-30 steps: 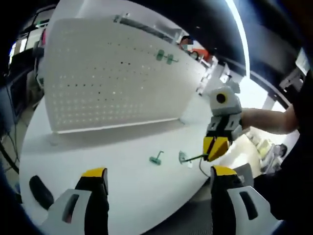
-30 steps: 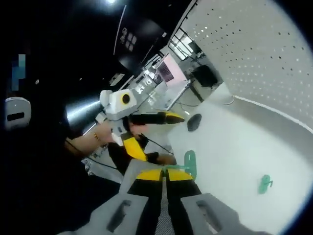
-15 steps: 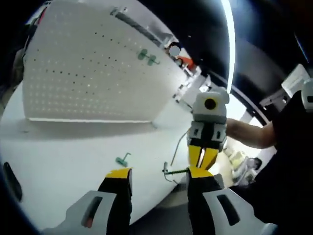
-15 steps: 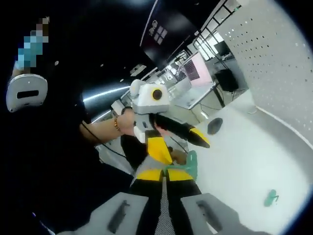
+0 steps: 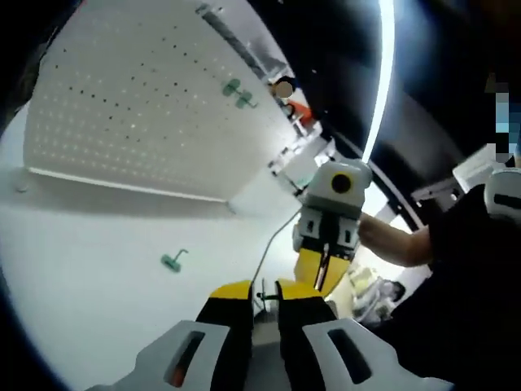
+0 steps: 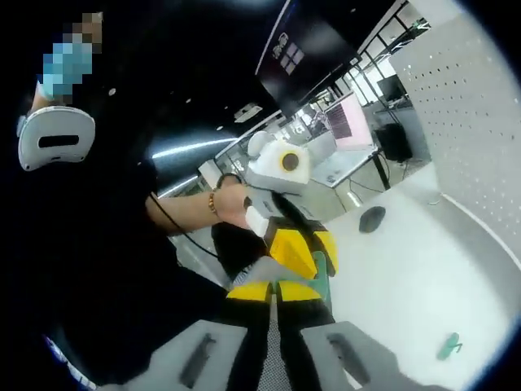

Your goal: Insert the hook assembly into the mounting plate slot until the hook locks in place.

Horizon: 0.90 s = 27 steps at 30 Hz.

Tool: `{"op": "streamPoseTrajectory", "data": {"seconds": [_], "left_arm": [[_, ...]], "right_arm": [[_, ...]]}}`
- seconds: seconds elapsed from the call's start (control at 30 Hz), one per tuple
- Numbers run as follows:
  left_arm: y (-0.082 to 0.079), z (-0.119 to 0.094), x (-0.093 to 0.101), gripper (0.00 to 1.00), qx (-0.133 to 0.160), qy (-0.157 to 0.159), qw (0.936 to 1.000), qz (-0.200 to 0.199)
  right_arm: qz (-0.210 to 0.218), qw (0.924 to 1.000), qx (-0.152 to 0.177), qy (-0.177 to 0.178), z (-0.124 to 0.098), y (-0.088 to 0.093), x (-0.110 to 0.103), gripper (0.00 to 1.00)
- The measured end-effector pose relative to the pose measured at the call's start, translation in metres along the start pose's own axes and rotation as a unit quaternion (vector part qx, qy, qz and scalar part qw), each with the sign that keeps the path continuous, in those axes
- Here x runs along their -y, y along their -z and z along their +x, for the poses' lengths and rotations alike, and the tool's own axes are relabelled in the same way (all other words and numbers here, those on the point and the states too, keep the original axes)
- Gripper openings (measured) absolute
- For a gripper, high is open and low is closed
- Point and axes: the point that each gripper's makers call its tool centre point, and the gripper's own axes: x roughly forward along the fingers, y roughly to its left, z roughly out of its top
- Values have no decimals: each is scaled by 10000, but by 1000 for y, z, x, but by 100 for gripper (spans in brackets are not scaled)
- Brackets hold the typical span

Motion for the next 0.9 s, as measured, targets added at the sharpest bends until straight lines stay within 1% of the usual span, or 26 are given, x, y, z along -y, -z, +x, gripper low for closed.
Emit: {"op": "streamPoseTrajectory", "data": {"seconds": [0.07,0.17,0.23,0.27,0.37,0.43,0.47,0.5,0.57,0.6,0.67,0.73,0.77,0.8,0.87,0.9], "left_arm": [[1,0,-1,6,-11,-44,10000,37],[1,-1,1,5,-15,-31,10000,-6],[5,-1,3,5,-117,11,9999,-25],[5,-1,4,5,-142,12,9999,47],[5,0,3,3,-95,-38,9999,23],[3,1,2,2,-61,-120,9998,164],[5,1,1,2,-132,-152,9995,233],[5,1,0,2,-136,-237,9991,319],[3,1,-2,1,-95,-306,9988,364],[1,0,-4,1,-58,-348,9987,359],[-5,-1,-7,1,54,-470,9981,400],[-11,-3,-16,1,114,-732,9957,561],[-12,-4,-17,1,122,-783,9951,588],[-16,-6,-22,1,167,-940,9932,670],[-23,-8,-27,1,243,-1104,9904,795],[-25,-10,-29,1,259,-1164,9894,829]], "right_arm": [[34,10000,54,-22,-2,-1,-1,0],[32,9999,105,3,-3,-1,0,0],[35,9999,96,-24,-4,0,-2,0],[15,10000,83,-26,-3,2,-2,0],[30,10000,51,-25,-1,6,-3,0],[15,10000,-13,21,2,9,-2,0],[16,10000,-49,57,2,11,-1,0],[-19,9999,-64,104,1,12,0,0],[69,9998,4,212,0,10,4,1],[90,9994,80,309,-1,8,7,1],[135,9990,108,415,-4,6,11,2],[132,9976,44,674,-10,7,21,2],[119,9976,24,683,-11,7,21,3],[71,9962,12,873,-16,6,28,5],[167,9951,93,967,-21,3,30,6],[305,9931,168,1122,-24,0,34,7]]}}
